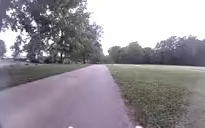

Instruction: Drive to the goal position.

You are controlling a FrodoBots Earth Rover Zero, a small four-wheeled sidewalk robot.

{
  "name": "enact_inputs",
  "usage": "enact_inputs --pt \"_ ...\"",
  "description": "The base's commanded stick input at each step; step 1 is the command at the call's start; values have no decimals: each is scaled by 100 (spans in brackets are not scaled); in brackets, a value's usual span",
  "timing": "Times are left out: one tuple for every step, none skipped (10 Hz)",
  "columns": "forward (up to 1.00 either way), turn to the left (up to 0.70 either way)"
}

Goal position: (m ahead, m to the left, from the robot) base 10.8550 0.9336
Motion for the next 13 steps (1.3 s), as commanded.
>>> enact_inputs --pt "70 0" --pt "70 0" --pt "70 0" --pt "70 0" --pt "70 0" --pt "70 -1" --pt "70 -1" --pt "70 -2" --pt "70 -3" --pt "70 -4" --pt "70 -4" --pt "70 -4" --pt "70 -4"
